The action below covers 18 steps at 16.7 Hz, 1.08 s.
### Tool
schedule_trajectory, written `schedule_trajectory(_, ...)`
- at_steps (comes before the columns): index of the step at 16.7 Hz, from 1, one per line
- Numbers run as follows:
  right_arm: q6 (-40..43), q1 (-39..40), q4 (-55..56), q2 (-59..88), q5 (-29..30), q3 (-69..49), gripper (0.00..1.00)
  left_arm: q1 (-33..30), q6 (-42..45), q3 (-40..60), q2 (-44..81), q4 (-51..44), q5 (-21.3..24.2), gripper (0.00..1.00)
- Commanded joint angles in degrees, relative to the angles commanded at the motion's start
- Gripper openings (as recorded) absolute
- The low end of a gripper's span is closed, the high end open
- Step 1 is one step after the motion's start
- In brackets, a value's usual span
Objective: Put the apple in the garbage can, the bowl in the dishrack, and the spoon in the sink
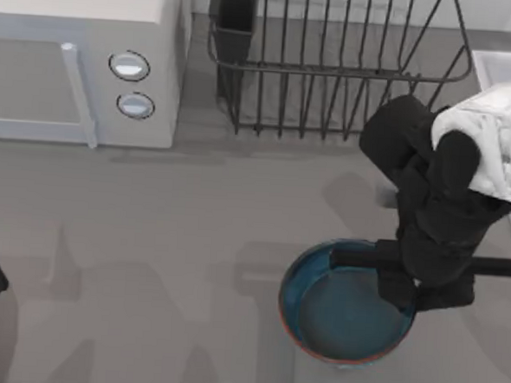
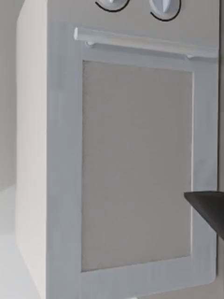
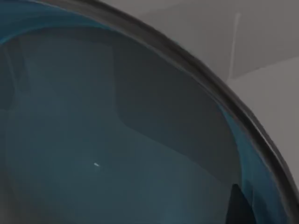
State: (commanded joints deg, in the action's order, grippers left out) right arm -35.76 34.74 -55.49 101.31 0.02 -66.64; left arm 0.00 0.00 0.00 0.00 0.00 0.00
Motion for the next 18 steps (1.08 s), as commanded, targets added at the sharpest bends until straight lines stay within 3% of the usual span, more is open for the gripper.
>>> schedule_trajectory(5, 0.4, -0.11, -12.09, -4.05, 0.01, -7.87, 0.0, 0.0, 0.0, 0.0, 0.0, 0.0, 0.0, 1.0)
schedule_trajectory(12, 0.79, 0.35, -12.17, -4.45, 0.67, -8.79, 0.0, 0.0, 0.0, 0.0, 0.0, 0.0, 0.0, 1.0)
schedule_trajectory(15, 3.59, 2.8, -6.76, -5.27, 5.89, -10.03, 0.0, 0.0, 0.0, 0.0, 0.0, 0.0, 0.0, 1.0)
schedule_trajectory(18, 8.46, 6.79, 3.11, -6.84, 15.58, -11.7, 0.0, 0.0, 0.0, 0.0, 0.0, 0.0, 0.0, 1.0)
